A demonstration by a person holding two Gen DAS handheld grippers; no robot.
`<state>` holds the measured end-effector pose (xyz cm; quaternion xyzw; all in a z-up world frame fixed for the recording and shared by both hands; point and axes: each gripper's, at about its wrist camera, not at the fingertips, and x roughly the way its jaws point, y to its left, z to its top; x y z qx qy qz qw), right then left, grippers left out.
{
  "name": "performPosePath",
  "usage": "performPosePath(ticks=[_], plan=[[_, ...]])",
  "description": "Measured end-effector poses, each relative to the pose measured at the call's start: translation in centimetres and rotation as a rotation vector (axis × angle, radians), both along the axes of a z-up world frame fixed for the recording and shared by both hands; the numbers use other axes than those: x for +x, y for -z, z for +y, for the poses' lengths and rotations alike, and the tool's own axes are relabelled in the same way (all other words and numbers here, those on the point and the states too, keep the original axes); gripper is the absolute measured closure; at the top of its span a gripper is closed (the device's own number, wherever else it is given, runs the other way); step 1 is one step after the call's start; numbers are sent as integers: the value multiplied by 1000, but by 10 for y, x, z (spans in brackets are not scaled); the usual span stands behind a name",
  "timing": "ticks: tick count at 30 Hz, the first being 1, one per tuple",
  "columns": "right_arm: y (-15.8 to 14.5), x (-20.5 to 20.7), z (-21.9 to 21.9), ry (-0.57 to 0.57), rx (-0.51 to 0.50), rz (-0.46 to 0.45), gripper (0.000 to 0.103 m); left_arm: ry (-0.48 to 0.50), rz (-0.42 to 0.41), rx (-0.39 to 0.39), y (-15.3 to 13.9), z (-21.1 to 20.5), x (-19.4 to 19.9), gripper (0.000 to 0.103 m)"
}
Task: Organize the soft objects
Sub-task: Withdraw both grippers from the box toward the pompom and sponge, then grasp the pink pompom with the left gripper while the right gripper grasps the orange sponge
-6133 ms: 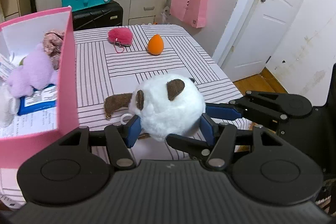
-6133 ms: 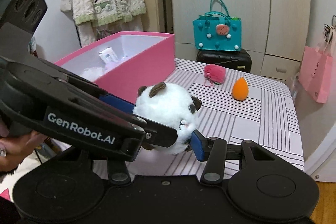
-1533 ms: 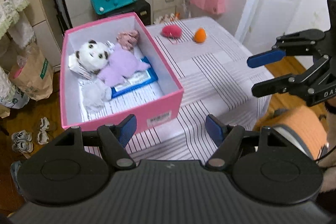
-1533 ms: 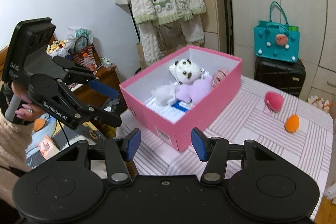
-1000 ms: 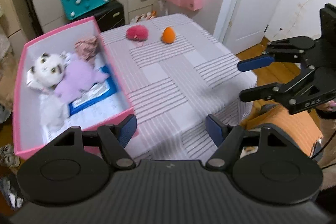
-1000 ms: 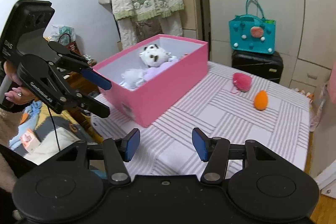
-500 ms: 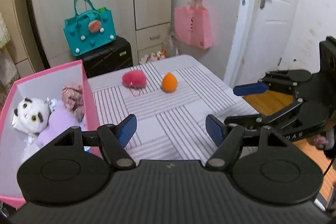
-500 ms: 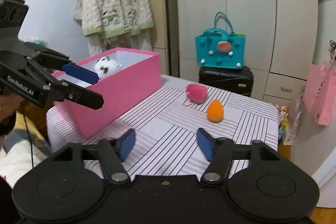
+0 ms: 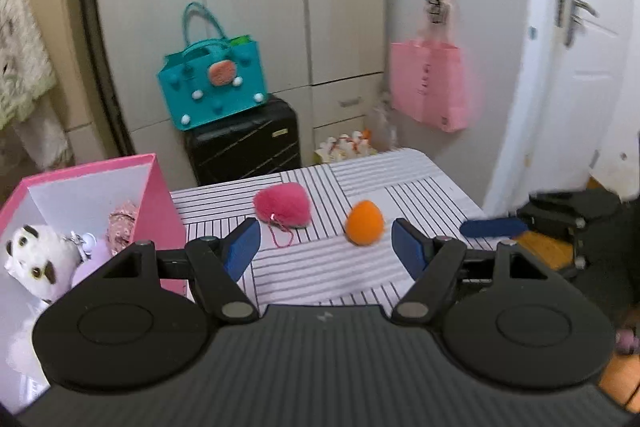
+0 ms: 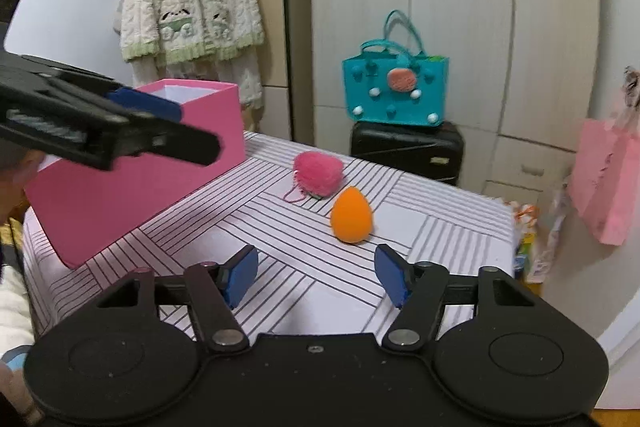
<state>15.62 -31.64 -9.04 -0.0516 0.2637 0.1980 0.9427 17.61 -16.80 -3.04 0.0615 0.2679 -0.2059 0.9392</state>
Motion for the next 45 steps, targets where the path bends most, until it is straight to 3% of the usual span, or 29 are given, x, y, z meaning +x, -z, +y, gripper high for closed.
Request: performPosePath(ticks=[9,12,18,22,26,32,41,43,45], plan=[[11,48,5,-39,-51,11,39,-118,63,-33,23,-20,64,33],[15,66,8,-50,-71,20,42,-142,145,-65,32,-22,92,33],[28,96,6,-41,-24,69,44,-226,185,-54,49,-32,132,35],[36,112,4,-45,39,139,46,-284,165,-31,61,-30,139,35],[43,114,4,-21,58,156,60,-278,173,-50,67,-25,140,35],[41,102,4,-60,27,102,61,-244,182,-20,74,-33,140,35],[44,101,-15,16,74,118,61,-264,205,-41,86,-33,149,35],[44,102,-17,17,85,119,61,-276,221,-80,90,-31,151,37],[44,103,-16,19,92,119,61,-283,216,-91,93,-31,152,46]])
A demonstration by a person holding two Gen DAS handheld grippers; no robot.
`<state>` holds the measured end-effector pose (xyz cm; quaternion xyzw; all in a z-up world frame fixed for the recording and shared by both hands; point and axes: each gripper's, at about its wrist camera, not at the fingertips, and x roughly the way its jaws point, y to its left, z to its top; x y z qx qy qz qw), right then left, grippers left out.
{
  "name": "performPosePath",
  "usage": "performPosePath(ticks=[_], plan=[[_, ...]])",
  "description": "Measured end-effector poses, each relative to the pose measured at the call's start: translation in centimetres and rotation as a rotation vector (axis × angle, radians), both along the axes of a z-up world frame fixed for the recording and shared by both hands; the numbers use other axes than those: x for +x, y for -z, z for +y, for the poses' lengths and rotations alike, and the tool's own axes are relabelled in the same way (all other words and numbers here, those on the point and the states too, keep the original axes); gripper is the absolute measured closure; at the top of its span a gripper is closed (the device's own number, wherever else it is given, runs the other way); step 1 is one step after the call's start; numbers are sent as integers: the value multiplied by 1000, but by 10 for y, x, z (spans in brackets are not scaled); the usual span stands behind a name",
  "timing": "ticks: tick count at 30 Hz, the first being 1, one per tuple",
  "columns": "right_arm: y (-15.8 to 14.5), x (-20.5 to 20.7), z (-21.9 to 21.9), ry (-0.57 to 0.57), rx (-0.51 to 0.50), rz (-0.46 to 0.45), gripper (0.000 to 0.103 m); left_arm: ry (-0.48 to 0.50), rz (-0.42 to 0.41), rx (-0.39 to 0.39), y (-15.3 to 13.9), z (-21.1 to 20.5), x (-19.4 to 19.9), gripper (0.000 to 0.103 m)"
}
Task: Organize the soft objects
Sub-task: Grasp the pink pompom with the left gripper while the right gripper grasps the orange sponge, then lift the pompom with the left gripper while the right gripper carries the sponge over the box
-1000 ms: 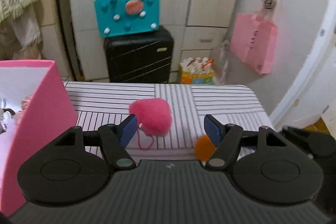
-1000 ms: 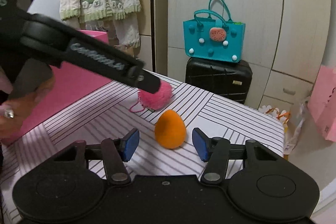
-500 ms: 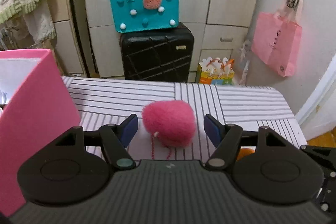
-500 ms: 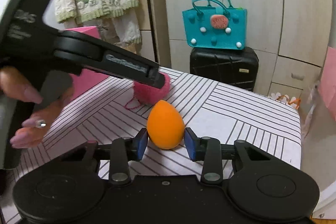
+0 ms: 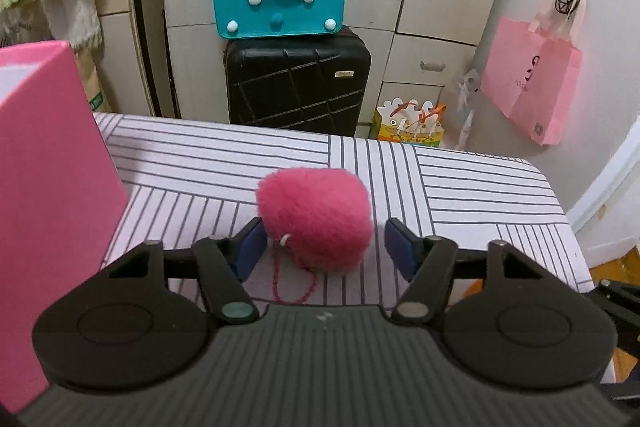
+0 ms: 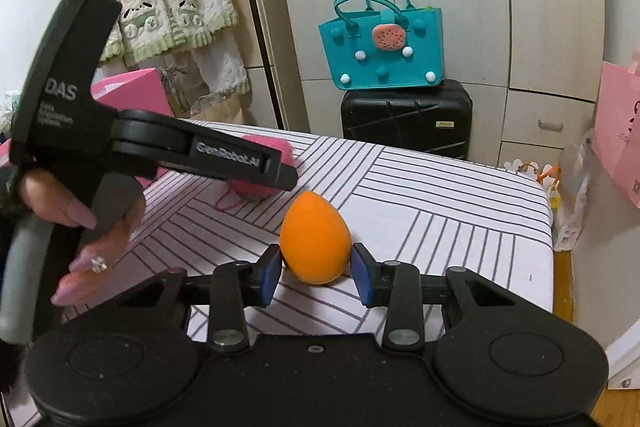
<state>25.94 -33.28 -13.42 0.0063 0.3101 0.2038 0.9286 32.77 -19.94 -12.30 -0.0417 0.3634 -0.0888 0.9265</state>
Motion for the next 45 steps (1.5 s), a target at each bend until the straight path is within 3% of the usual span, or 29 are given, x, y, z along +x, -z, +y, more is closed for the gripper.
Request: performPosePath(ticks=[2,8,17,28,32,38,45], plan=[[0,1,2,-1,7,-1,61,-3,-20,3,1,-1,-2,59],[0,0,4,4,15,6,61,22,-17,-18,-1,-1,-6,67],[-9,-14,3,43,22,55,61,111,-7,-42,-11,-4,-44,67],[-19,-63,5,78,-13,134,61,228,-27,-61,-31,4,-100,66],[-23,-86,13,30,-16,145,61,249,-21,-77,-42,10,-115,66],[-38,-110,16,37,-14,139,61,281,-58,-41,-64,21,-146,64],[-53,-132,20,16,27,140,60,353,-6,38,-81,34,-174,64]])
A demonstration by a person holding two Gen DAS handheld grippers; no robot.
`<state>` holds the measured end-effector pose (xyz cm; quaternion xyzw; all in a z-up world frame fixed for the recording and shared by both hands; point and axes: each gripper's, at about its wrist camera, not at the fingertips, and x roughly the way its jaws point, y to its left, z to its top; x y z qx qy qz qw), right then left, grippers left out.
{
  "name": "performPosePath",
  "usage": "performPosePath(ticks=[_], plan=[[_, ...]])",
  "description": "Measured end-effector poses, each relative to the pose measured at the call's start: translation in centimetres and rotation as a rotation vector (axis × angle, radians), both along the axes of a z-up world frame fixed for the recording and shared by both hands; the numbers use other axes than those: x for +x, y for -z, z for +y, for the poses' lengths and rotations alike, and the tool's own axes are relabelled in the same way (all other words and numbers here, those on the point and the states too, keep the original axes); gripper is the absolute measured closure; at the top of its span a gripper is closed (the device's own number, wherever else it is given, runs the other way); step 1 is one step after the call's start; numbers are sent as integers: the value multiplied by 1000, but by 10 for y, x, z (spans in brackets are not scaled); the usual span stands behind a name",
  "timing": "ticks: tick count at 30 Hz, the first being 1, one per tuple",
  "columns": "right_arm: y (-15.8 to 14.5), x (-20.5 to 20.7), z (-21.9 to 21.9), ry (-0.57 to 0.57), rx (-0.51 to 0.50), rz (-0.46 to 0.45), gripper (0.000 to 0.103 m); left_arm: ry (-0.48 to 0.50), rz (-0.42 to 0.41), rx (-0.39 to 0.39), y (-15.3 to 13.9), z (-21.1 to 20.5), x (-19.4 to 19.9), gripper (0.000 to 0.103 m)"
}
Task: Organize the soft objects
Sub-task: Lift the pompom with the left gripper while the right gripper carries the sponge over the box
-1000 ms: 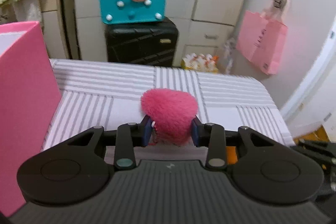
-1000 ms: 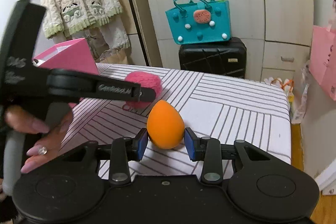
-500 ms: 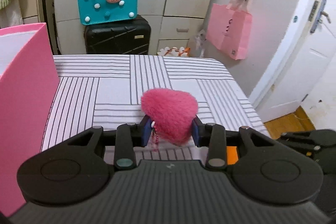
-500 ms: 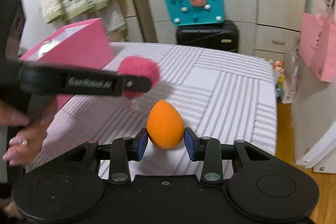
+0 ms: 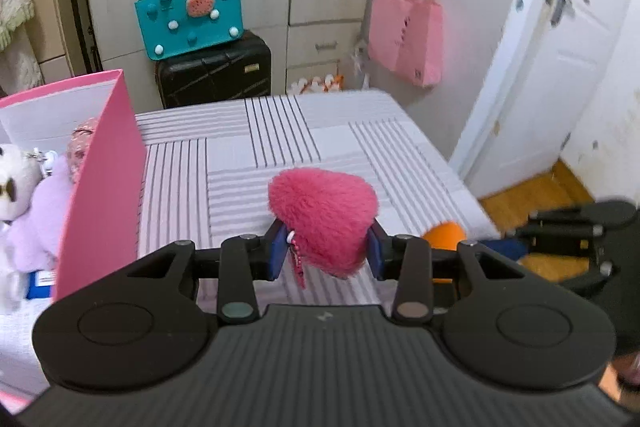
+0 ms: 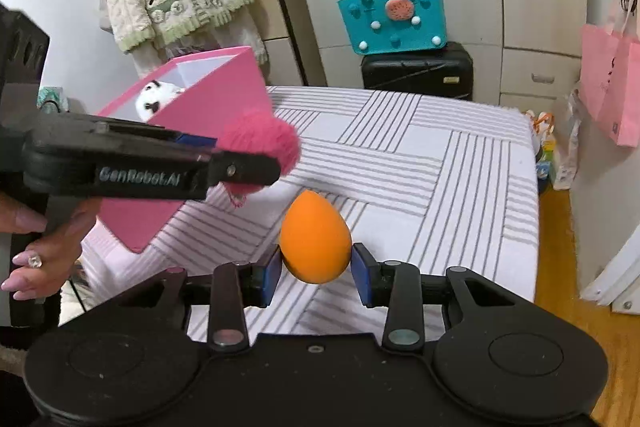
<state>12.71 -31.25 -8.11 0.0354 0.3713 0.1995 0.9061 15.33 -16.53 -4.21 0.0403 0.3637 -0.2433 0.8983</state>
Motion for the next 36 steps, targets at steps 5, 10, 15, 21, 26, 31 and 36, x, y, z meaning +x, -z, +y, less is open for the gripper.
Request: performPosePath(ticks=[5,10,15,21,26,31,36], plan=[[-10,-15,10,-30,11,8,60,93,-6,41,-16,13,-21,64],[-24,-31,22,-64,-2,-8,60,125,-40,51,-34,27,-45,64],[-33,-46,35,-101,-5,-3,60,154,-24,44,-44,43,-62,64],[-48,-64,53,-136,-41,-6,60,181,51,63,-56,73,-74,64],[-66,-74,67,-184,-42,-26,60,153,68,74,-69,101,-82,64],[-87,-77,89,-226,-47,-84,60,117,29,61,-86,131,-89,64],[-102,-71,111,-266,-45,-119,60,90,16,35,-95,159,-87,64]])
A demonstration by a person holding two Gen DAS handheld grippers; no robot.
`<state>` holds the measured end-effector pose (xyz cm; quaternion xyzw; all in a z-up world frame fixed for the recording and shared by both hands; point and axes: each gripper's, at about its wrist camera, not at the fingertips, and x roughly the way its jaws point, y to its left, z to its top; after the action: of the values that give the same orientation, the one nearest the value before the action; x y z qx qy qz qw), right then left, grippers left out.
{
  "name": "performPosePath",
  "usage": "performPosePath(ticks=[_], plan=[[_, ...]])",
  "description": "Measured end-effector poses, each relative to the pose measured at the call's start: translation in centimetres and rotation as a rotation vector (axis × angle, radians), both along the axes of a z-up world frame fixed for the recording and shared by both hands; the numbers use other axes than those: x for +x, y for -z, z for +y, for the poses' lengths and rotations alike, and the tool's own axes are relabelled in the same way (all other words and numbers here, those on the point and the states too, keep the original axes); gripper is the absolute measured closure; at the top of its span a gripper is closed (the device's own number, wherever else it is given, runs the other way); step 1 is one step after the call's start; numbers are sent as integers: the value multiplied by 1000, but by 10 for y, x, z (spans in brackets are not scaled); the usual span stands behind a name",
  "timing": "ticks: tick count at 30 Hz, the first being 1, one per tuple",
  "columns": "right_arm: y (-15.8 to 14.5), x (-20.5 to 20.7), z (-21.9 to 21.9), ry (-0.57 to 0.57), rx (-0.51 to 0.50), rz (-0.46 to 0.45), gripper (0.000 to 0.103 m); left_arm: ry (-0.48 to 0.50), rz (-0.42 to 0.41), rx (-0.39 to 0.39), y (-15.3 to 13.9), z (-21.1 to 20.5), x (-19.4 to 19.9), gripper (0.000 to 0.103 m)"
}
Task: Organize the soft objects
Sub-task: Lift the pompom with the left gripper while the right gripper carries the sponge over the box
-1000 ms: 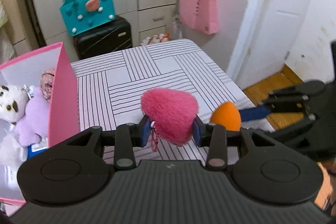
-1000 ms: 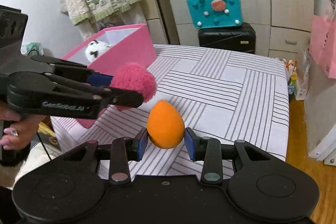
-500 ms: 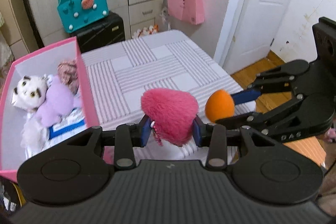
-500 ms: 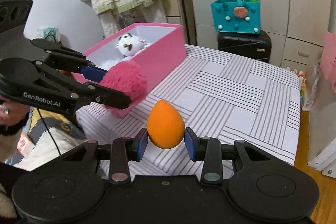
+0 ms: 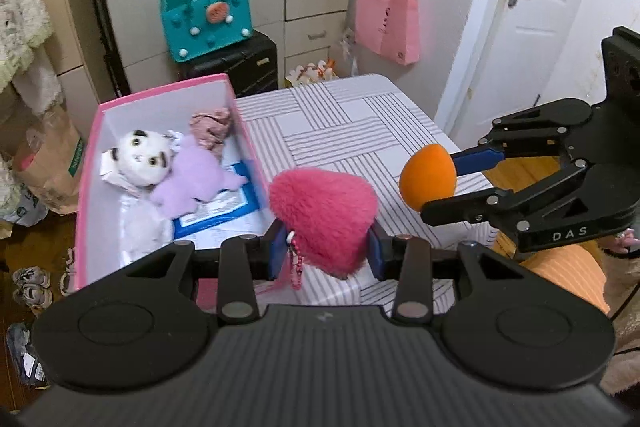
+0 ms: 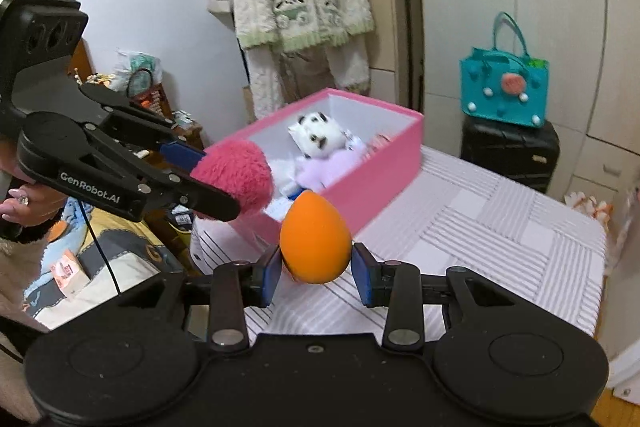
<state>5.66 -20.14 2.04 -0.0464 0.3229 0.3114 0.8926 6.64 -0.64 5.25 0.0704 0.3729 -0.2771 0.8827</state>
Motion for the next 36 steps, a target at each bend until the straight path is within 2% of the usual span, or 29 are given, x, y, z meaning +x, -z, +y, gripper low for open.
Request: performPosePath(ticks=[6,13,21,26,30,36], plan=[[-5,18,26,-31,3,-32,60,-51,-27,-17,2,31,14,64],[-8,51,56,-32,-30,-53,60,-107,-15,-46,16,67,51,64],[-2,101,84,-6,-48,-95,60,-156,-16,20,46,88,109,64],[11,138,101,-12,-33,-47,60,-153,13,53,64,91,137,63],[22,161,116,-34,-47,8,60,-161,-16,115,76,90,147,63],[42,167,141,-82,-128,40,60,-147,-40,160,85,86,151,62]])
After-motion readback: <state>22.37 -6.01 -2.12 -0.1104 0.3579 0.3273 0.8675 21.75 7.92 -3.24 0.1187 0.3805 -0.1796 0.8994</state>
